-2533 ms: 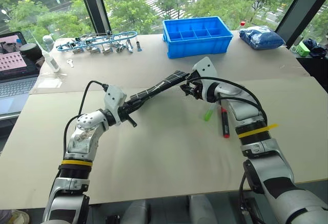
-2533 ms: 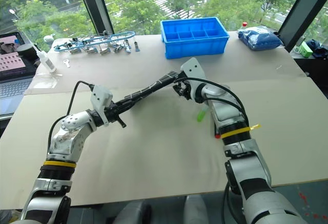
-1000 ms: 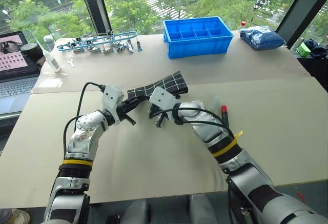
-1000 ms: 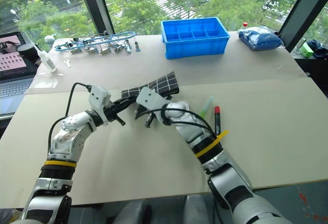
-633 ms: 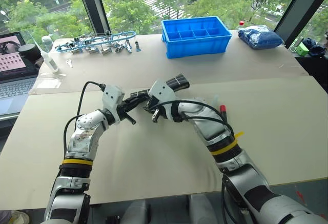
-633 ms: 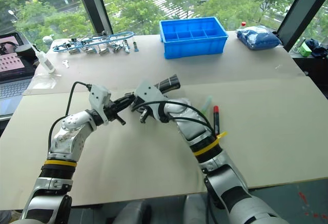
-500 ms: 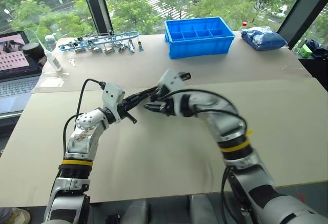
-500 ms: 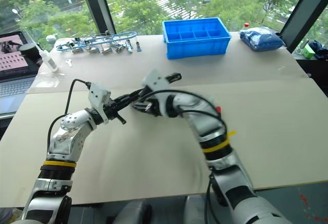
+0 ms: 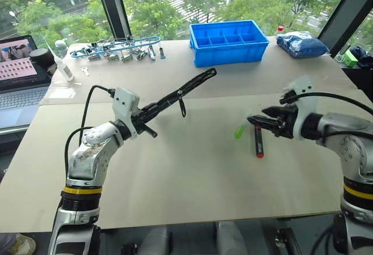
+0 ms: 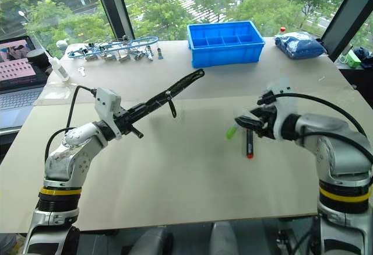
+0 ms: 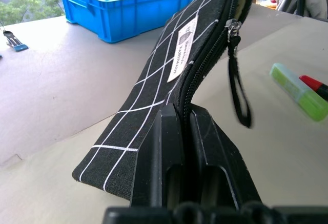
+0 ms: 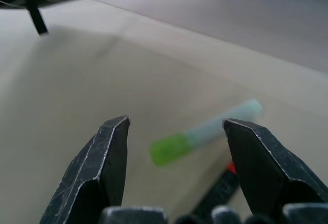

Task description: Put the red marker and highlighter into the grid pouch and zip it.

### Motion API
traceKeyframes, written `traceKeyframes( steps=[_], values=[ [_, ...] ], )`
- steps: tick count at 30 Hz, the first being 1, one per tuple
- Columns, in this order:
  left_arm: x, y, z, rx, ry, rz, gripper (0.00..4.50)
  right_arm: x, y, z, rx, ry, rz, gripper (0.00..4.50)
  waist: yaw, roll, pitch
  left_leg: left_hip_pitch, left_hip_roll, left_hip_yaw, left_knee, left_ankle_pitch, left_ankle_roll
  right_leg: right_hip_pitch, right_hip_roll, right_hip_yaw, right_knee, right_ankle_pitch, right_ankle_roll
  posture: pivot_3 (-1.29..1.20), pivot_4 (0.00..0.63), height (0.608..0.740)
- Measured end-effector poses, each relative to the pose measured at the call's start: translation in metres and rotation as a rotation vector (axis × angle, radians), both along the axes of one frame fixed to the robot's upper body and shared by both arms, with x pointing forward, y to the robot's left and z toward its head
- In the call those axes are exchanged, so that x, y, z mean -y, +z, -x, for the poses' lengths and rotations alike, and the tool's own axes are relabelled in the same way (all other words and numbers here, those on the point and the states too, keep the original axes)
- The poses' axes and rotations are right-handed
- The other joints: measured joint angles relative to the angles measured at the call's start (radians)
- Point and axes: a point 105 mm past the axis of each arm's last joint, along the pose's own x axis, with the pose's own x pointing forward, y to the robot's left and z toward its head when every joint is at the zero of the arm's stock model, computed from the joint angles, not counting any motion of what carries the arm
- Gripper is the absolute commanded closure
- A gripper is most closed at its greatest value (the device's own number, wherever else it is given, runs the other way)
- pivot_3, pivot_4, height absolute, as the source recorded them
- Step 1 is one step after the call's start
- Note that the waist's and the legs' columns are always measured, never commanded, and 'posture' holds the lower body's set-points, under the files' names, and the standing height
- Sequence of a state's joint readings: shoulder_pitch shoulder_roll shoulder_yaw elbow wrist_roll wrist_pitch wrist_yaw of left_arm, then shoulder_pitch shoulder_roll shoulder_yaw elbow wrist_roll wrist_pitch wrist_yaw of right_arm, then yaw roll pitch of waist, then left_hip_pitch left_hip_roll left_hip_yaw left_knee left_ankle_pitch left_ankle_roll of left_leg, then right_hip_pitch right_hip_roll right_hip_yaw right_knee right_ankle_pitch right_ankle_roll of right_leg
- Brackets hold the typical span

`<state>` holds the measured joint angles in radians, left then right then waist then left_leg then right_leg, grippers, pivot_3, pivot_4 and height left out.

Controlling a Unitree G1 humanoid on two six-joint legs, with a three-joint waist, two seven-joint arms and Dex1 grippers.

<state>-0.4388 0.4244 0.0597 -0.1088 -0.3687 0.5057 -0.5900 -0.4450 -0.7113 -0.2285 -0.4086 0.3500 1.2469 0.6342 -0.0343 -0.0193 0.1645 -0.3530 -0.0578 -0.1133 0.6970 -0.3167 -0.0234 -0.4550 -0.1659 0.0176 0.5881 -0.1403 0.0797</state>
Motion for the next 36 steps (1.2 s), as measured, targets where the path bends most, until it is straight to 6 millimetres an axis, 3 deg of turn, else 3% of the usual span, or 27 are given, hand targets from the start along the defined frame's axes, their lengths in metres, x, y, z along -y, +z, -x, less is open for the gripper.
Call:
traceKeyframes(
  steps=[4,16,26,30,34,36],
  values=[
    [0.005,-0.008,-0.002,-0.015,0.003,-0.058,4.5,0.007,-0.032,0.014,-0.062,-0.121,0.07,1.27,0.004,0.0,0.0,0.0,0.0,0.001,0.001,0.0,0.0,0.0,0.0,0.001,0.0,0.0,0.0,0.0,0.15,0.74],
    [0.014,-0.015,-0.003,-0.035,-0.043,-0.084,4.5,0.01,-0.041,0.007,-0.045,-0.289,0.012,1.27,0.018,0.0,0.0,0.0,0.0,0.001,0.001,0.0,0.0,0.0,0.0,0.001,0.0,0.001,-0.001,0.0,0.15,0.74],
    [0.021,-0.005,0.006,-0.007,-0.099,-0.058,4.5,0.012,-0.074,0.005,-0.095,-0.314,0.05,1.27,0.014,-0.001,-0.001,0.002,0.0,0.002,0.001,0.0,0.0,0.002,0.0,0.001,-0.001,0.001,-0.001,0.0,0.15,0.74],
    [0.019,-0.008,0.013,-0.027,-0.129,-0.066,4.5,0.008,-0.083,0.001,-0.077,-0.293,0.061,2.29,0.012,-0.003,-0.002,0.019,0.003,0.002,-0.002,-0.003,0.005,0.022,0.003,0.0,-0.011,0.0,0.001,0.0,0.15,0.74],
    [0.012,-0.011,0.017,-0.054,-0.14,-0.089,4.5,0.013,-0.087,0.001,-0.062,-0.278,0.09,3.71,0.018,-0.003,-0.002,0.026,0.003,0.001,-0.002,-0.004,0.006,0.032,0.003,0.0,-0.011,-0.005,0.009,0.0,0.15,0.74],
    [0.008,-0.012,0.019,-0.064,-0.142,-0.104,4.5,0.02,-0.086,-0.002,-0.052,-0.291,0.11,3.97,0.023,-0.003,-0.002,0.026,0.003,0.001,-0.002,-0.004,0.006,0.033,0.003,0.0,-0.011,-0.006,0.009,0.0,0.15,0.74]
  ],
)
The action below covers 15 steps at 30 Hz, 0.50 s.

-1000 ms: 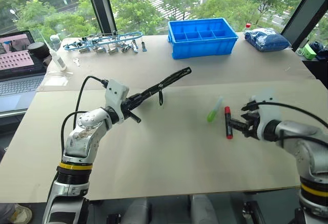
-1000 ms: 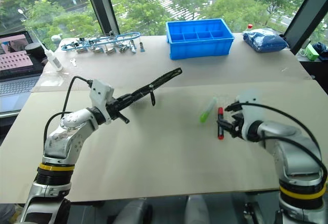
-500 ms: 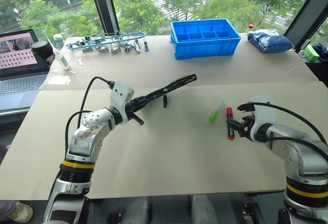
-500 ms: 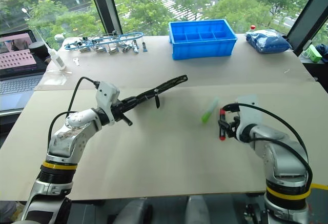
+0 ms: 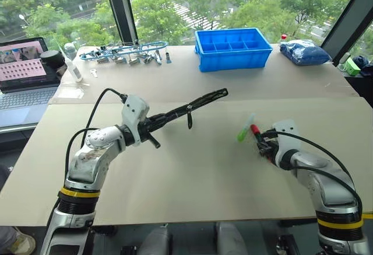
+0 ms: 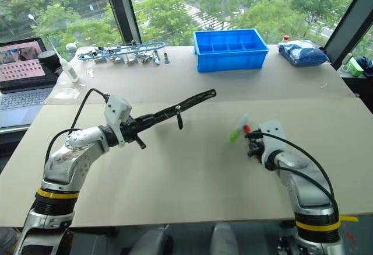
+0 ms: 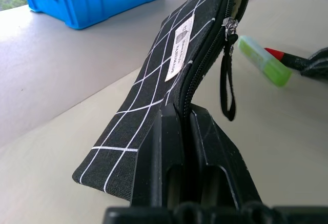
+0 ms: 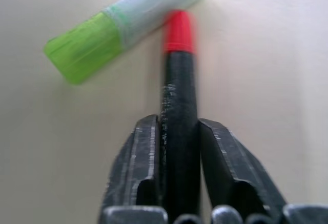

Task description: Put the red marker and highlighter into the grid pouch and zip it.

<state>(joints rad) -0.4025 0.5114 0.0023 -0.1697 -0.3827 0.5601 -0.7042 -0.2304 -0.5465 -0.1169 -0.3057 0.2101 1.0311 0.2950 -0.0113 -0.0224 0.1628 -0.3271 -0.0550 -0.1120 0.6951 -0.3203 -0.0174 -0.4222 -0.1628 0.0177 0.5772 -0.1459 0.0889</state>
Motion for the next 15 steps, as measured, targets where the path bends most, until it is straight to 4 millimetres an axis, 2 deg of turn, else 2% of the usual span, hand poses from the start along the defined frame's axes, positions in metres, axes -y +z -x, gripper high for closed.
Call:
traceKeyframes(
  steps=[2,3,5,8,10,13,15],
  values=[
    [-0.001,-0.002,0.001,-0.015,-0.003,-0.004,4.5,0.012,0.005,-0.008,0.024,-0.022,0.035,3.97,0.0,0.0,0.0,-0.001,-0.001,0.0,0.001,0.0,0.0,0.0,0.0,0.001,0.0,0.0,0.0,0.0,0.15,0.74],
    [-0.001,-0.002,0.002,-0.018,-0.009,-0.002,4.5,0.026,0.013,-0.016,0.058,-0.056,0.088,3.97,0.0,0.0,0.001,-0.002,-0.001,0.0,0.001,0.0,0.0,-0.002,0.0,0.001,0.0,0.002,-0.002,0.0,0.15,0.74],
    [-0.001,-0.002,0.002,-0.021,-0.014,-0.001,4.5,0.038,0.04,-0.031,0.161,-0.058,0.151,3.97,-0.003,0.001,0.001,-0.003,0.0,0.0,-0.001,0.0,0.0,-0.004,0.0,0.001,0.0,0.004,-0.006,0.0,0.15,0.74],
    [0.002,-0.001,0.002,-0.017,-0.024,0.001,4.5,0.025,0.093,-0.047,0.348,0.064,0.198,3.97,-0.02,0.002,0.002,-0.004,0.001,0.0,-0.002,0.0,0.0,-0.005,0.002,0.001,0.0,0.004,-0.006,0.0,0.15,0.74],
    [0.002,0.001,0.001,-0.014,-0.028,0.001,4.5,0.008,0.118,-0.052,0.439,0.184,0.261,3.97,-0.027,0.002,0.002,-0.004,0.001,0.0,-0.002,0.0,0.0,-0.005,0.002,0.001,-0.001,0.004,-0.006,0.0,0.15,0.74],
    [0.002,0.0,0.0,-0.018,-0.025,0.006,4.5,-0.024,0.138,-0.049,0.515,0.418,0.379,3.97,-0.029,0.002,0.002,-0.006,0.001,0.0,-0.002,0.0,0.0,-0.005,0.001,0.0,-0.003,0.004,-0.006,0.0,0.15,0.74],
    [0.003,-0.001,0.0,-0.018,-0.026,0.007,4.5,-0.046,0.144,-0.04,0.552,0.579,0.423,3.97,-0.029,0.002,0.002,-0.007,0.001,0.0,-0.002,-0.001,0.0,-0.005,0.001,0.0,-0.004,0.004,-0.006,0.0,0.15,0.74]
  ],
)
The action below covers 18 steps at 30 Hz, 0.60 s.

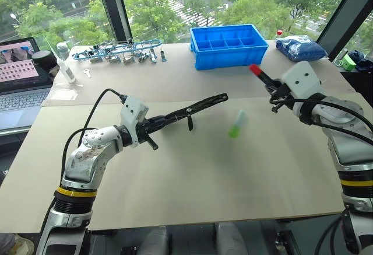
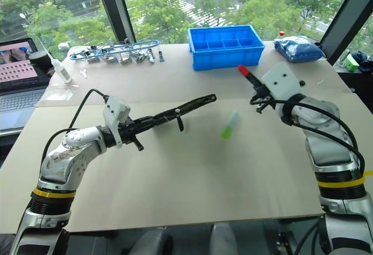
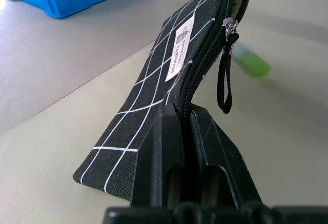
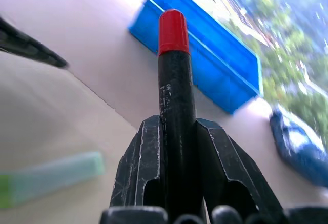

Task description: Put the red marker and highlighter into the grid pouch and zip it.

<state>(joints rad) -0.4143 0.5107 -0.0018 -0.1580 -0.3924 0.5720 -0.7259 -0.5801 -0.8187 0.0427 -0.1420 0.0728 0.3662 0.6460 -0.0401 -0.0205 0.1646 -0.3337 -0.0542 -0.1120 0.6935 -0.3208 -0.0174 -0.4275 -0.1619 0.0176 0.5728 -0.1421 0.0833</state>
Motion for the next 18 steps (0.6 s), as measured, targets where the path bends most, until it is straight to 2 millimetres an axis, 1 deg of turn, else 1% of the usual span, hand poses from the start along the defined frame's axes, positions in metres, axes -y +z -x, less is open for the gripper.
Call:
traceKeyframes(
  steps=[2,4,5,7,9,10,11,13,18],
  values=[
    [0.0,0.0,0.0,0.0,0.001,0.0,4.5,-0.02,-0.001,0.012,0.004,0.146,0.095,3.97,0.001,0.0,0.0,-0.001,0.0,0.0,0.0,0.0,-0.001,0.0,0.0,0.0,-0.001,0.0,0.0,0.0,0.15,0.74],
    [0.0,0.0,0.0,0.0,0.001,-0.001,4.5,-0.031,-0.004,0.021,0.014,0.242,0.195,3.97,0.004,0.0,0.0,-0.001,0.0,0.0,0.001,-0.001,-0.002,0.0,0.0,0.0,-0.002,0.0,0.001,0.0,0.15,0.74],
    [0.0,0.0,0.0,0.0,0.001,-0.001,4.5,-0.031,-0.006,0.025,0.019,0.277,0.265,3.97,0.006,0.0,0.0,-0.002,-0.001,0.0,0.001,-0.001,-0.002,-0.001,-0.001,0.0,-0.002,0.0,0.001,0.0,0.15,0.74],
    [0.0,-0.001,0.0,0.0,0.003,-0.003,4.5,-0.025,-0.009,0.026,0.044,0.305,0.411,3.97,0.009,0.0,0.0,-0.002,-0.001,0.0,0.001,-0.001,-0.003,-0.001,-0.001,0.0,-0.002,0.0,0.002,0.0,0.15,0.74],
    [-0.001,-0.002,0.0,-0.002,0.006,-0.005,4.5,-0.017,-0.003,0.024,0.081,0.304,0.504,3.97,0.009,0.0,0.001,-0.002,-0.001,0.0,0.001,-0.001,-0.003,-0.001,-0.001,0.0,-0.002,-0.001,0.002,0.0,0.15,0.74],
    [-0.001,-0.003,0.0,-0.006,0.008,-0.006,4.5,-0.015,0.003,0.023,0.117,0.308,0.552,3.97,0.009,0.0,0.001,-0.001,0.0,0.0,0.0,-0.001,-0.003,-0.001,0.0,0.0,-0.002,-0.001,0.002,0.0,0.15,0.74],
    [-0.001,-0.004,0.001,-0.007,0.009,-0.005,4.5,-0.017,0.007,0.024,0.143,0.321,0.571,3.97,0.005,0.0,0.001,-0.001,0.0,0.0,0.0,-0.001,-0.003,-0.001,0.0,0.0,-0.002,-0.001,0.002,0.0,0.15,0.74],
    [-0.001,-0.003,0.001,-0.006,0.01,-0.005,4.5,-0.02,0.007,0.026,0.165,0.346,0.604,3.97,0.002,0.0,0.001,-0.001,0.0,0.0,0.0,-0.001,-0.003,-0.001,0.0,0.0,-0.002,-0.001,0.002,0.0,0.15,0.74],
    [-0.001,-0.004,0.001,-0.008,0.014,-0.003,4.5,-0.029,-0.004,0.023,0.173,0.38,0.638,3.97,0.003,0.0,0.001,-0.002,0.0,0.0,0.0,-0.001,-0.003,-0.002,0.0,0.0,-0.002,0.0,0.001,0.0,0.15,0.74]
  ],
)
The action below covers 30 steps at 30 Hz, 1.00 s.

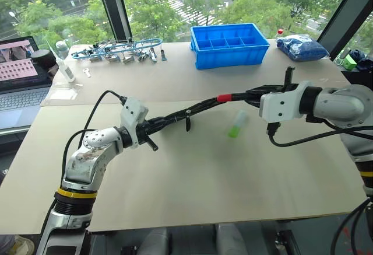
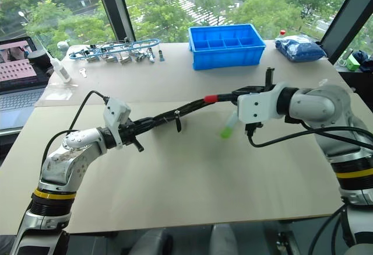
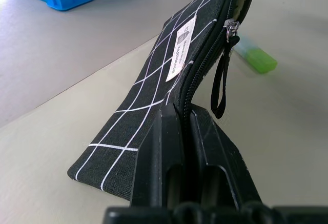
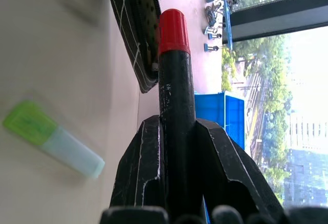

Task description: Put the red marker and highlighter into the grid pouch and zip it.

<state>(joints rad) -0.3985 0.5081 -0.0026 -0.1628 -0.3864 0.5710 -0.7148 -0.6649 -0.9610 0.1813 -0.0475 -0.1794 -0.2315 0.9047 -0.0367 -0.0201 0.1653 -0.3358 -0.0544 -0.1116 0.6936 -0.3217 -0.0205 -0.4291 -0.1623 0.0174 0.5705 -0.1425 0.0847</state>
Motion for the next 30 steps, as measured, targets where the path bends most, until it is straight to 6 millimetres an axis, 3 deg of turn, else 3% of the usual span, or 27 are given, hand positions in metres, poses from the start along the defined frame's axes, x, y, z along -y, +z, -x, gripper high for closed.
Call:
traceKeyframes(
  steps=[8,19,24,30],
  values=[
    [0.001,0.0,0.0,0.0,0.002,0.002,4.5,-0.011,-0.002,-0.004,0.039,0.017,0.052,3.97,0.001,0.0,0.0,0.0,0.0,0.0,0.0,0.0,-0.001,0.0,0.0,0.0,0.0,0.0,0.0,0.0,0.15,0.74],
    [0.007,-0.003,0.0,-0.006,-0.012,0.001,4.5,-0.028,-0.019,-0.02,0.092,0.043,0.211,3.97,0.0,0.0,0.0,-0.001,0.0,0.0,0.0,0.001,-0.002,-0.002,0.0,0.0,0.0,0.0,0.0,0.0,0.15,0.74],
    [0.008,-0.004,0.0,-0.008,-0.013,0.002,4.5,-0.054,-0.041,-0.02,0.094,0.125,0.252,3.97,-0.006,0.0,0.0,-0.002,0.0,0.0,0.0,0.002,-0.004,-0.004,0.0,0.0,0.001,0.0,0.0,0.0,0.15,0.74],
    [0.009,-0.001,-0.001,0.0,-0.015,0.002,4.5,-0.084,-0.049,-0.024,0.144,0.194,0.234,3.97,-0.006,0.0,0.0,-0.004,-0.001,0.0,0.0,0.003,-0.005,-0.008,0.0,0.001,0.002,0.0,-0.001,0.0,0.15,0.74]
  ],
)
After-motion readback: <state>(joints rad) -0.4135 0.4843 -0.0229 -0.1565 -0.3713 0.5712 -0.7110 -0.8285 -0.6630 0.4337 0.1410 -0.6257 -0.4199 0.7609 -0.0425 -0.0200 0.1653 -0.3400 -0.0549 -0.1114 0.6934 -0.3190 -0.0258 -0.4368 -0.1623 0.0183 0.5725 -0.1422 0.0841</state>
